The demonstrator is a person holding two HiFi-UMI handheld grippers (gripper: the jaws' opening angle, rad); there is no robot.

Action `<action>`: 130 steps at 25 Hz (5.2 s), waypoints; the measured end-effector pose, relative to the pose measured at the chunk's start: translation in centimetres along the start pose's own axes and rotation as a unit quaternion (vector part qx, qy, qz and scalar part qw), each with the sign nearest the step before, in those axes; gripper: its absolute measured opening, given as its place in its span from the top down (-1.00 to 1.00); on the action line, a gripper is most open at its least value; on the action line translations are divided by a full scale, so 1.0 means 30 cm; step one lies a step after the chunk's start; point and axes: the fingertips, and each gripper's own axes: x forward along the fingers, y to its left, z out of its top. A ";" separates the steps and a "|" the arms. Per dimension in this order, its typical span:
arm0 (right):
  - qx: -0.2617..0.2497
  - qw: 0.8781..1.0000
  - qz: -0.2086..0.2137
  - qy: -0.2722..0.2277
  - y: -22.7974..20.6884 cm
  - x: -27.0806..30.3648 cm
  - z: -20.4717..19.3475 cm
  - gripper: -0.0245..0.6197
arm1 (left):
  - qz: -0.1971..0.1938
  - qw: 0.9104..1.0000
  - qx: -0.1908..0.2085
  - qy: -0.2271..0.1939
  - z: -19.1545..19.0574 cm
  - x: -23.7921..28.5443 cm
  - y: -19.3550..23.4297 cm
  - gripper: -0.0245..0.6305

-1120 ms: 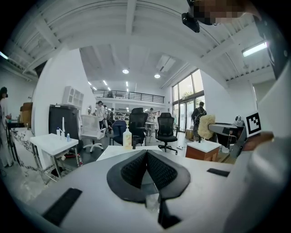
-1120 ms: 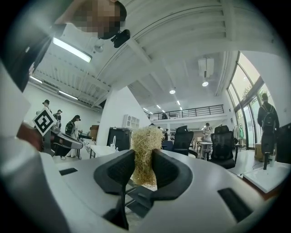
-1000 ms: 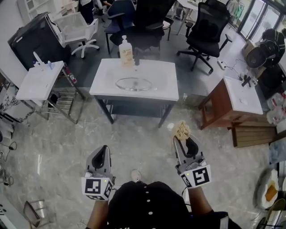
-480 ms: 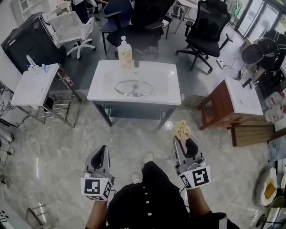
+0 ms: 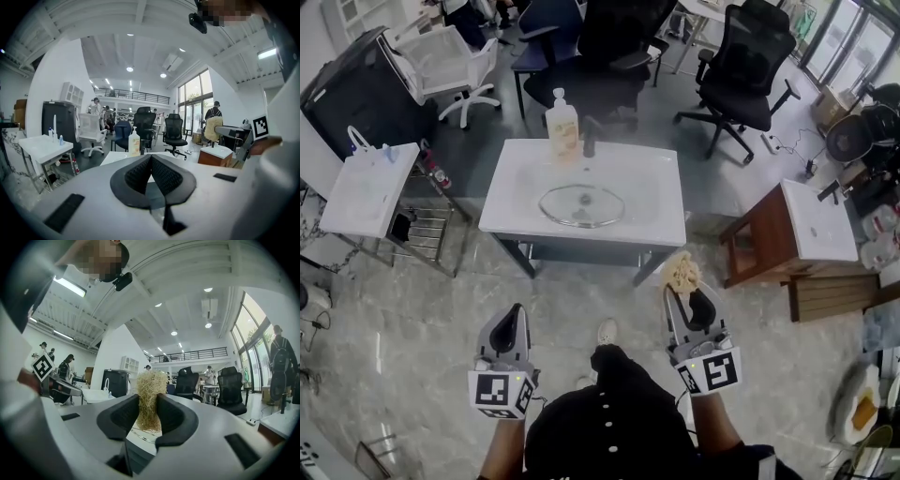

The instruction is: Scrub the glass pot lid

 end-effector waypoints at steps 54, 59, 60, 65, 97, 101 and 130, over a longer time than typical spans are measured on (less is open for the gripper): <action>0.004 0.999 0.053 0.001 -0.454 1.282 -0.123 0.52 | 0.023 1.000 -0.011 0.007 0.336 1.165 0.555 0.85; 0.006 0.998 0.056 0.001 -0.430 1.381 -0.117 0.52 | -0.010 1.000 -0.019 0.017 0.329 1.250 0.608 0.85; 0.006 0.998 0.063 0.002 -0.422 1.396 -0.120 0.52 | -0.019 0.999 -0.019 0.019 0.326 1.267 0.611 0.85; -0.007 0.997 0.077 0.024 -0.394 1.441 -0.147 0.52 | -0.051 0.997 -0.030 0.058 0.261 1.337 0.634 0.85; -0.240 0.807 0.450 0.298 -0.015 1.535 -1.336 0.52 | -0.101 0.853 -0.304 0.411 -0.615 1.527 0.619 0.19; -0.347 0.764 0.464 0.284 0.030 1.562 -1.431 0.52 | -0.073 0.821 -0.334 0.457 -0.691 1.522 0.614 0.07; -0.419 0.696 0.445 0.376 -0.011 1.628 -1.679 0.53 | -0.083 0.783 -0.324 0.524 -0.782 1.518 0.587 0.43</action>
